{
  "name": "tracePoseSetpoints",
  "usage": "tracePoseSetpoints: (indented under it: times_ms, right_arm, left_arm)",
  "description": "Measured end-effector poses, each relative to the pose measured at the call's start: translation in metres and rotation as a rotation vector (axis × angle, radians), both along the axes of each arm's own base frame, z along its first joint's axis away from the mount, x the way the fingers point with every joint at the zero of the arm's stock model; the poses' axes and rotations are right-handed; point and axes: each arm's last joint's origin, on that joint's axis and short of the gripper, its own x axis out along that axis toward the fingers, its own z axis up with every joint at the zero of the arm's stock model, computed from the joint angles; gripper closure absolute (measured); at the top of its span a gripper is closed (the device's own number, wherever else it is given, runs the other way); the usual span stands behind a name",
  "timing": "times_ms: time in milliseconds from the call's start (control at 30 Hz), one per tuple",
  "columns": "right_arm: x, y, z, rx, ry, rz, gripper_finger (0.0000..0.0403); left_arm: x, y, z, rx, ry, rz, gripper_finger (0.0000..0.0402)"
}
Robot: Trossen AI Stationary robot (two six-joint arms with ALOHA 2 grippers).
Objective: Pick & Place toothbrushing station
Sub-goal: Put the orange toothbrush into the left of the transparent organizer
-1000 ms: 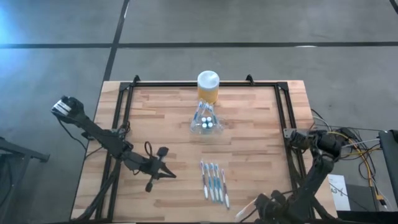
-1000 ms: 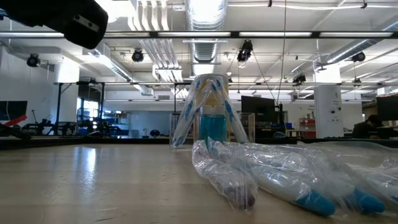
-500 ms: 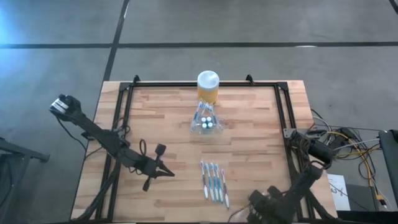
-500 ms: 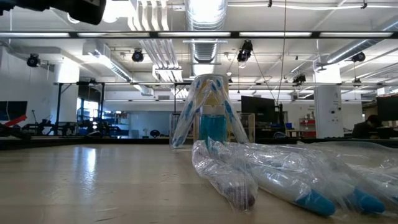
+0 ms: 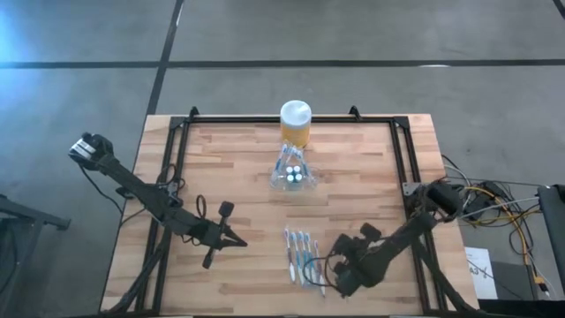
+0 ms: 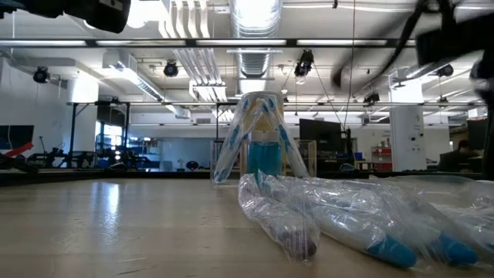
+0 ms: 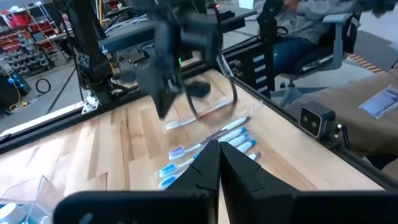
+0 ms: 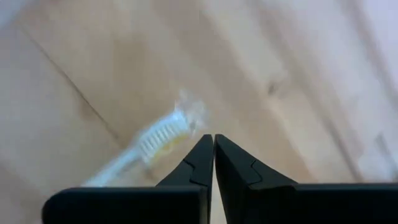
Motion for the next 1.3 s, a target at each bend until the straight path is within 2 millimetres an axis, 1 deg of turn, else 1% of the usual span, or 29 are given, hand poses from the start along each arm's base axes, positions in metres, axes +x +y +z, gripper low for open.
tracePoseSetpoints:
  times_ms: [67, 267, 333, 400, 500, 567, 667, 733, 800, 900, 1033, 1133, 1300]
  right_arm:
    - [-0.008, 0.001, 0.019, -0.002, -0.058, 0.012, 0.0391]
    - [-0.034, 0.014, 0.064, 0.099, -0.225, 0.045, 0.0391]
    - [-0.044, 0.022, 0.072, 0.145, -0.269, 0.036, 0.0391]
    - [-0.056, 0.033, 0.074, 0.195, -0.302, -0.014, 0.0391]
    - [-0.075, 0.046, 0.074, 0.273, -0.318, -0.161, 0.0391]
    - [-0.086, 0.056, 0.069, 0.299, -0.309, -0.190, 0.0391]
    - [-0.095, 0.071, 0.058, 0.318, -0.346, -0.214, 0.0390]
    - [-0.093, 0.078, 0.051, 0.315, -0.360, -0.215, 0.0386]
    - [-0.084, 0.083, 0.043, 0.314, -0.366, -0.214, 0.0377]
    - [-0.071, 0.085, 0.031, 0.259, -0.367, -0.194, 0.0353]
    - [-0.058, 0.088, 0.025, 0.233, -0.353, -0.182, 0.0304]
    - [-0.050, 0.083, 0.022, 0.227, -0.359, -0.241, 0.0261]
    - [-0.034, 0.071, 0.025, 0.237, -0.389, -0.372, 0.0192]
  left_arm:
    - [0.000, 0.000, 0.000, 0.001, 0.002, 0.000, 0.0389]
    - [0.000, 0.000, -0.001, -0.004, 0.010, 0.002, 0.0388]
    - [0.000, 0.000, -0.002, -0.019, 0.021, 0.005, 0.0388]
    - [0.000, 0.000, -0.003, -0.032, 0.043, 0.009, 0.0388]
    - [-0.001, 0.001, -0.005, -0.044, 0.069, 0.015, 0.0388]
    - [-0.001, 0.001, -0.006, -0.050, 0.081, 0.018, 0.0388]
    - [-0.001, 0.001, -0.007, -0.068, 0.095, 0.023, 0.0388]
    - [-0.001, 0.001, -0.009, -0.073, 0.112, 0.031, 0.0388]
    - [-0.002, 0.001, -0.009, -0.075, 0.119, 0.041, 0.0388]
    - [-0.002, 0.002, -0.008, -0.078, 0.112, 0.044, 0.0388]
    - [-0.002, 0.002, -0.006, -0.083, 0.104, 0.043, 0.0388]
    - [-0.003, 0.002, -0.006, -0.084, 0.102, 0.043, 0.0388]
    - [-0.003, 0.002, -0.006, -0.086, 0.107, 0.044, 0.0388]
